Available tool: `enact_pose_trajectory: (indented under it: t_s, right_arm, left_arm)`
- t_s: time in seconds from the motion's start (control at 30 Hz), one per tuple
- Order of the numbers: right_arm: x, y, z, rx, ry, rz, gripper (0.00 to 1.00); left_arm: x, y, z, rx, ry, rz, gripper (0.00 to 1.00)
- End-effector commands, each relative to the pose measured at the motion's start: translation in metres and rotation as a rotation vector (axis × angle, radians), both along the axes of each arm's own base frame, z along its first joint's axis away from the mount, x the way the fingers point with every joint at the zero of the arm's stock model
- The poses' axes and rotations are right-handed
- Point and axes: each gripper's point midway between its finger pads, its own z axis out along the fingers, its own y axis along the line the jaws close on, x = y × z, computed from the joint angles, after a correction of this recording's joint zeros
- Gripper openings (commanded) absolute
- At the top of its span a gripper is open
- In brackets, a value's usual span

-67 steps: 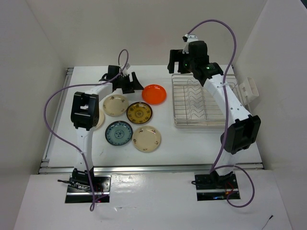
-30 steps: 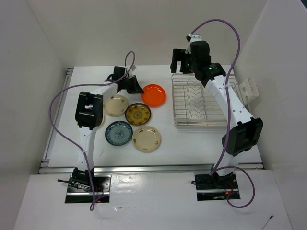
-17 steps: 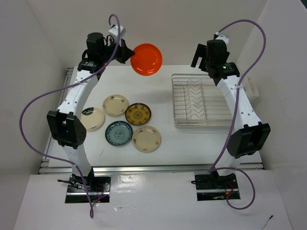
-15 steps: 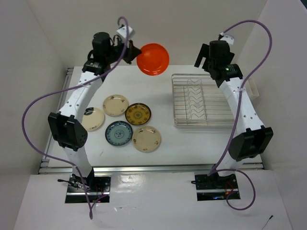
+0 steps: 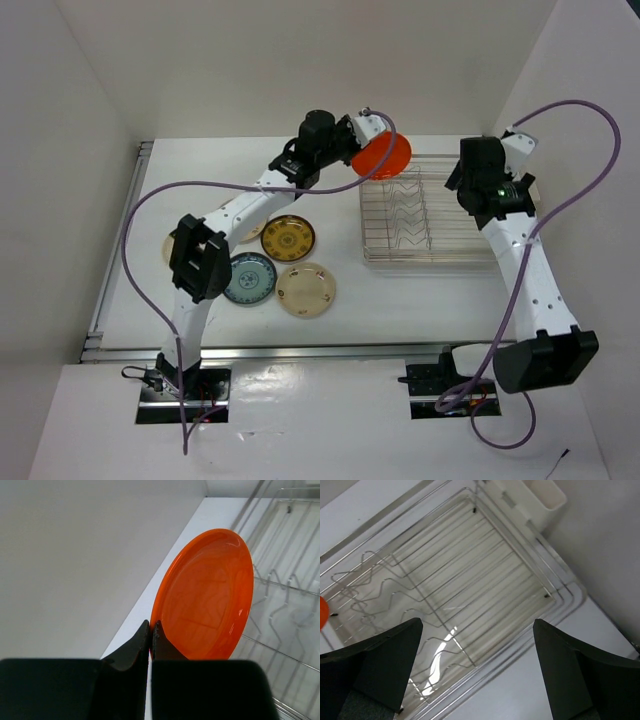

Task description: Load the plates into the dish rack

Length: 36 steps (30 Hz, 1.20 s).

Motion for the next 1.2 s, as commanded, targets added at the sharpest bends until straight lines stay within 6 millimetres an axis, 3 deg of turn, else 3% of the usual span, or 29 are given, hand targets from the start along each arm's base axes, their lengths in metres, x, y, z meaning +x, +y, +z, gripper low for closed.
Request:
enact_pose_trajectory:
  t_s: [0.0, 0.1, 0.13, 0.17, 0.23, 0.27, 0.37, 0.5, 0.63, 0.67, 0.73, 0.77, 0.9, 1.07, 1.17]
  right_arm:
    - [-0.037, -0.024, 0.027, -0.061, -0.102, -0.129, 1.00]
    - [-0.043, -0.020, 0.032, -0.044, -0.163, -0.083, 1.00]
    - [-0.042, -0.017, 0.032, -0.039, -0.168, -0.061, 1.00]
    - [-0.040, -0.013, 0.035, -0.029, -0.189, -0.037, 1.00]
    - [-0.034, -0.003, 0.030, -0.007, -0.179, 0.033, 1.00]
    - [-0.028, 0.001, 0.027, 0.004, -0.177, 0.051, 1.00]
    - [-0.017, 0.012, 0.025, 0.021, -0.155, 0.122, 1.00]
    - [-0.010, 0.014, 0.020, 0.032, -0.138, 0.132, 1.00]
    - [-0.003, 0.019, 0.024, 0.040, -0.144, 0.162, 1.00]
    - [-0.003, 0.019, 0.028, 0.040, -0.153, 0.162, 1.00]
    - [-0.002, 0.020, 0.028, 0.045, -0.153, 0.170, 1.00]
    - [-0.002, 0.020, 0.028, 0.045, -0.153, 0.170, 1.00]
    - [-0.002, 0.024, 0.033, 0.058, -0.162, 0.189, 1.00]
    - [-0.005, 0.026, 0.034, 0.070, -0.166, 0.193, 1.00]
    - [-0.005, 0.026, 0.034, 0.070, -0.166, 0.193, 1.00]
  left_arm:
    - [0.023, 0.006, 0.076, -0.160, -0.178, 0.042, 0.00]
    - [0.036, -0.004, 0.069, -0.196, -0.209, 0.008, 0.00]
    - [0.037, -0.005, 0.083, -0.237, -0.244, 0.006, 0.00]
    - [0.039, -0.017, 0.069, -0.236, -0.223, -0.040, 0.00]
    - [0.044, -0.020, 0.071, -0.260, -0.229, -0.063, 0.00]
    - [0.050, -0.023, 0.059, -0.255, -0.222, -0.063, 0.00]
    - [0.048, -0.032, 0.048, -0.261, -0.197, -0.106, 0.00]
    - [0.044, -0.036, 0.035, -0.293, -0.174, -0.135, 0.00]
    - [0.056, -0.037, 0.016, -0.292, -0.165, -0.097, 0.00]
    - [0.053, -0.040, 0.020, -0.304, -0.180, -0.098, 0.00]
    - [0.058, -0.042, 0.009, -0.313, -0.167, -0.085, 0.00]
    - [0.058, -0.040, 0.017, -0.332, -0.174, -0.077, 0.00]
    - [0.067, -0.042, -0.005, -0.332, -0.146, -0.053, 0.00]
    - [0.063, -0.055, -0.033, -0.322, -0.090, -0.059, 0.00]
    - [0.061, -0.060, -0.039, -0.303, -0.097, -0.066, 0.00]
